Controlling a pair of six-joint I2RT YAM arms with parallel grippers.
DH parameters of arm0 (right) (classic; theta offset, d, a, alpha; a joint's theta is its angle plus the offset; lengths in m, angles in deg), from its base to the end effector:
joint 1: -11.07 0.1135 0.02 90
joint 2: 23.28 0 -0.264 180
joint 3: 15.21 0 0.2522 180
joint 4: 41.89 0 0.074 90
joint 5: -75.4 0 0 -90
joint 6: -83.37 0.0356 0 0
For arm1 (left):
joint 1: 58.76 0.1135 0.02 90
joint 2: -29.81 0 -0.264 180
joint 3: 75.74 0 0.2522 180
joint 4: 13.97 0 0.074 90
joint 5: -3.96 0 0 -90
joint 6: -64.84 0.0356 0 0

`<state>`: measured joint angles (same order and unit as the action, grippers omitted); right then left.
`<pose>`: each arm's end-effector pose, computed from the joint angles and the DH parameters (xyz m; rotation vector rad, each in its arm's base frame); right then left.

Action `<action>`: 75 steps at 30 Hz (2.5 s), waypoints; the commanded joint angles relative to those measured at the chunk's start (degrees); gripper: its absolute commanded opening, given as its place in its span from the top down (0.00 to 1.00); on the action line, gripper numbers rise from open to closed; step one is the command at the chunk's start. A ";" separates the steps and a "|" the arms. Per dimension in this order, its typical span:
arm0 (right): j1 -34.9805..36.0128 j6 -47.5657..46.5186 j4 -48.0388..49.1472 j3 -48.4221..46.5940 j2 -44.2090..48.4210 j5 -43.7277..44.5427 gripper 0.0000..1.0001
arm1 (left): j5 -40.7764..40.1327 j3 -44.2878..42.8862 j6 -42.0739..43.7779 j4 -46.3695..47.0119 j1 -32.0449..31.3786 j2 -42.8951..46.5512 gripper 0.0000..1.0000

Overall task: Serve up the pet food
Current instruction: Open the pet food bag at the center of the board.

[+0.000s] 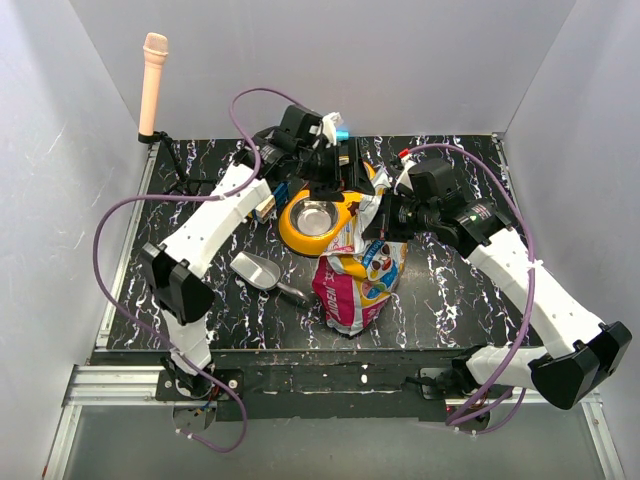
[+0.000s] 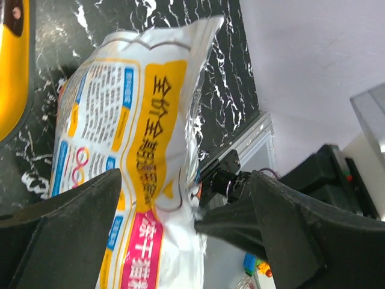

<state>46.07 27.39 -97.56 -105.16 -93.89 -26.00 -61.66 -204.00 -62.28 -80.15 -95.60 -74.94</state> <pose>0.2073 0.1538 0.3815 -0.1378 2.3327 0.8609 0.3087 -0.2496 0.3973 0.2312 2.5071 -1.0933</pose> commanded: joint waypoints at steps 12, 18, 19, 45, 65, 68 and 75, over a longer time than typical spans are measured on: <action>1.38 -1.85 -1.06 -2.21 -0.58 -2.40 0.99 | -1.62 -11.71 2.51 -7.52 -4.20 -12.76 1.00; 5.24 -2.90 -9.68 -7.13 -4.80 6.98 0.99 | 1.91 -12.94 -10.94 -3.56 -4.55 -10.31 1.00; 6.21 -3.26 -9.77 -7.75 -4.89 8.40 0.99 | 1.72 -12.86 -12.78 -3.30 -4.56 -9.95 1.00; 7.10 -1.85 -6.88 -4.25 -5.42 8.94 0.92 | 5.94 -11.28 -23.96 6.01 -5.52 -6.61 1.00; 14.74 -3.52 -23.84 -6.00 -8.32 23.51 0.72 | 5.06 -19.45 -21.94 1.54 -5.44 -10.03 1.00; 14.13 -5.10 -23.47 -6.78 -8.93 26.86 0.57 | 5.15 -19.80 -22.03 1.71 -5.35 -10.12 1.00; 12.03 -6.52 -21.19 -5.11 -9.46 17.49 0.83 | 5.85 -19.71 -22.55 2.50 -5.17 -10.74 1.00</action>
<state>59.82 23.78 -109.06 -113.51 -101.26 -2.48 -62.68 -217.48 -80.73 -87.74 -100.93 -89.99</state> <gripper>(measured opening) 0.267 0.013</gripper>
